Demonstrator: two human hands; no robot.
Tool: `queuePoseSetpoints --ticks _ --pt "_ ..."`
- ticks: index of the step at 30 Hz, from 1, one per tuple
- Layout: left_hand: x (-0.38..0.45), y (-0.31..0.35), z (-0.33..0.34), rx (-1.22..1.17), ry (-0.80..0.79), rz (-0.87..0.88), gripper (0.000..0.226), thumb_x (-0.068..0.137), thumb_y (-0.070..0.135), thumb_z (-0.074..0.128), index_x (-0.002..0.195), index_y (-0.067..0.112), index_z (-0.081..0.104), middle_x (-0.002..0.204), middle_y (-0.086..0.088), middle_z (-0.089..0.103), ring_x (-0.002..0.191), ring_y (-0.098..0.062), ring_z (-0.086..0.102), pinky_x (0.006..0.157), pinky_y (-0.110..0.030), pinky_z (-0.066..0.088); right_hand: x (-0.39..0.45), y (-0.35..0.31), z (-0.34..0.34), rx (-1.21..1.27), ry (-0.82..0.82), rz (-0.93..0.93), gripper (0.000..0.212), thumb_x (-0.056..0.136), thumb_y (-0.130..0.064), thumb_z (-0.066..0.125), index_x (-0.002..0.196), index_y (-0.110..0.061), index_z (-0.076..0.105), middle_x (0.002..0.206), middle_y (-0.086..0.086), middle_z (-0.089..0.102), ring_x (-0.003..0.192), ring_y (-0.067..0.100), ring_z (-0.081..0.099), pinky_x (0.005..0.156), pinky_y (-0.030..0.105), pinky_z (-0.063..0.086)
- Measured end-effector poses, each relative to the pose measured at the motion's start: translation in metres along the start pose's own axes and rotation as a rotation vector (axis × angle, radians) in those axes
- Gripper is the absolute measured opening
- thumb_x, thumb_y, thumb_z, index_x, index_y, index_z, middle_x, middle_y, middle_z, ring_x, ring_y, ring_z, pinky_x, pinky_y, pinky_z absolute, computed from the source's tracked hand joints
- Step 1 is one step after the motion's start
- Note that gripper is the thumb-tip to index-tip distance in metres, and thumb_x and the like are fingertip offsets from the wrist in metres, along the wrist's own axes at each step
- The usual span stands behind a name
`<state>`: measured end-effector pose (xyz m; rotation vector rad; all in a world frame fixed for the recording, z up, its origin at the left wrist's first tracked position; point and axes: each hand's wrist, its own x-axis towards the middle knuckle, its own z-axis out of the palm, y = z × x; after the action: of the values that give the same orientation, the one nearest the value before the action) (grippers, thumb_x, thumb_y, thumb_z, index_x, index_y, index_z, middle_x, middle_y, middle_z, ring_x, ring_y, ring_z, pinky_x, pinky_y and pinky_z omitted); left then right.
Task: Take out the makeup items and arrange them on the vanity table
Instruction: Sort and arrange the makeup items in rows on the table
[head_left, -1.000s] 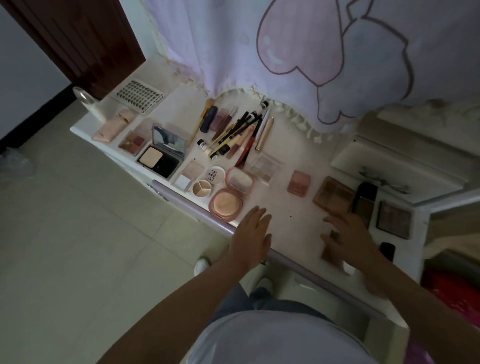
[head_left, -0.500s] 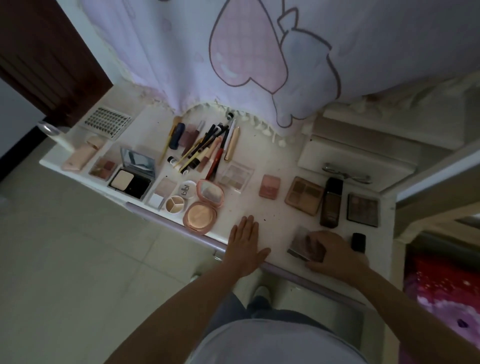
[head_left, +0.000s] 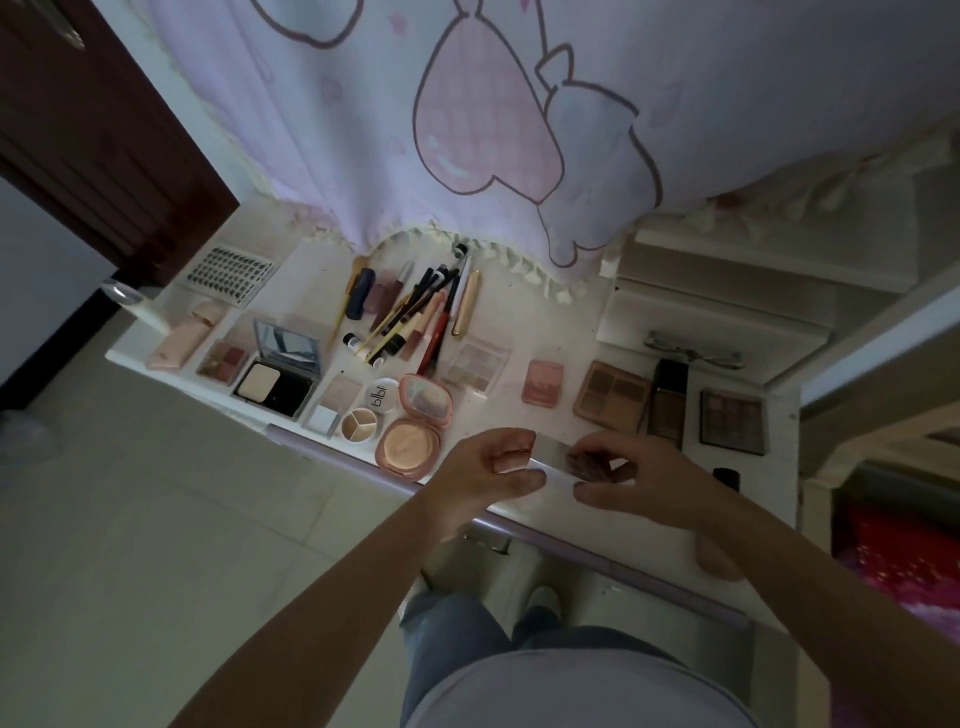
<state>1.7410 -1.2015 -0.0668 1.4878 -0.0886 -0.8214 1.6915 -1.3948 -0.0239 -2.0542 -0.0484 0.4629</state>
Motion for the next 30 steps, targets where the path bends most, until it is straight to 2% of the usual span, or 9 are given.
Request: queuePoseSetpoints --ticks 5,11,14,16,19,22,25,27,30 --pt "-0.01 0.01 0.01 0.004 0.073 -0.008 0.022 0.071 0.007 0.071 0.089 0.017 0.062 0.093 -0.003 0.062 0.093 -0.02 0.058 0.089 -0.033 0.045 0.005 -0.005 0.007 -0.024 -0.082 0.041 0.018 0.08 -0.021 0.065 0.094 -0.028 0.056 0.087 -0.012 0.058 0.081 0.007 0.059 0.07 0.016 0.048" --pt "-0.012 0.009 0.016 0.025 0.117 -0.171 0.016 0.078 0.011 0.068 0.093 0.007 0.063 0.097 -0.008 0.064 0.09 -0.019 0.062 0.083 -0.025 0.052 0.009 -0.003 0.015 -0.115 -0.214 0.081 0.015 0.09 -0.025 0.052 0.102 -0.018 0.056 0.069 -0.018 0.048 0.052 -0.009 0.049 0.049 0.005 0.036" --pt "-0.015 0.007 0.017 0.034 0.071 -0.222 0.015 0.08 0.008 0.066 0.075 0.021 0.059 0.088 0.0 0.062 0.088 -0.018 0.061 0.088 -0.03 0.051 0.005 -0.002 0.022 -0.161 -0.317 0.092 0.021 0.081 -0.042 0.045 0.091 -0.023 0.046 0.066 -0.017 0.043 0.053 -0.004 0.043 0.052 0.007 0.031" --pt "-0.019 0.005 0.016 0.089 0.011 -0.234 0.016 0.081 0.008 0.065 0.076 0.023 0.059 0.088 0.002 0.062 0.088 -0.015 0.062 0.088 -0.029 0.051 0.003 -0.001 0.023 -0.183 -0.404 0.113 0.033 0.072 -0.046 0.036 0.092 -0.022 0.045 0.068 -0.015 0.043 0.057 -0.003 0.041 0.056 0.01 0.031" --pt "-0.023 0.0 0.011 0.067 -0.062 -0.241 0.011 0.081 0.008 0.064 0.087 0.017 0.064 0.098 -0.003 0.064 0.094 -0.018 0.062 0.091 -0.03 0.05 0.0 0.003 0.018 -0.086 -0.434 0.132 0.023 0.072 -0.04 0.034 0.088 -0.027 0.045 0.072 -0.011 0.048 0.061 0.002 0.044 0.059 0.015 0.034" --pt "-0.021 -0.009 0.004 -0.052 -0.077 -0.209 0.023 0.083 0.003 0.061 0.104 0.011 0.059 0.106 -0.004 0.062 0.097 -0.016 0.061 0.087 -0.024 0.052 0.003 0.009 0.01 0.035 -0.395 0.166 0.03 0.078 -0.036 0.041 0.104 -0.021 0.047 0.086 -0.006 0.054 0.071 0.003 0.051 0.063 0.013 0.041" --pt "-0.017 -0.015 -0.006 -0.385 -0.093 -0.237 0.03 0.084 -0.01 0.046 0.111 -0.001 0.053 0.097 -0.006 0.067 0.083 -0.014 0.066 0.072 -0.02 0.056 0.016 0.018 0.012 0.375 -0.236 0.391 0.02 0.094 -0.016 0.045 0.112 -0.01 0.05 0.105 0.012 0.055 0.082 0.016 0.057 0.068 0.019 0.052" --pt "-0.016 -0.022 -0.016 -0.569 -0.093 -0.251 0.031 0.084 -0.014 0.039 0.107 -0.002 0.056 0.088 -0.008 0.072 0.076 -0.016 0.07 0.066 -0.022 0.058 0.03 0.026 0.016 0.518 -0.11 0.509 0.031 0.092 -0.017 0.046 0.117 0.0 0.051 0.101 0.016 0.057 0.08 0.023 0.058 0.074 0.031 0.052" --pt "-0.016 -0.037 -0.027 -0.649 -0.011 -0.286 0.036 0.087 -0.017 0.033 0.111 0.0 0.055 0.092 -0.012 0.07 0.075 -0.018 0.071 0.066 -0.024 0.059 0.052 0.027 0.025 0.585 0.032 0.515 0.03 0.093 -0.029 0.046 0.107 -0.005 0.057 0.095 0.015 0.061 0.08 0.027 0.061 0.074 0.041 0.054"
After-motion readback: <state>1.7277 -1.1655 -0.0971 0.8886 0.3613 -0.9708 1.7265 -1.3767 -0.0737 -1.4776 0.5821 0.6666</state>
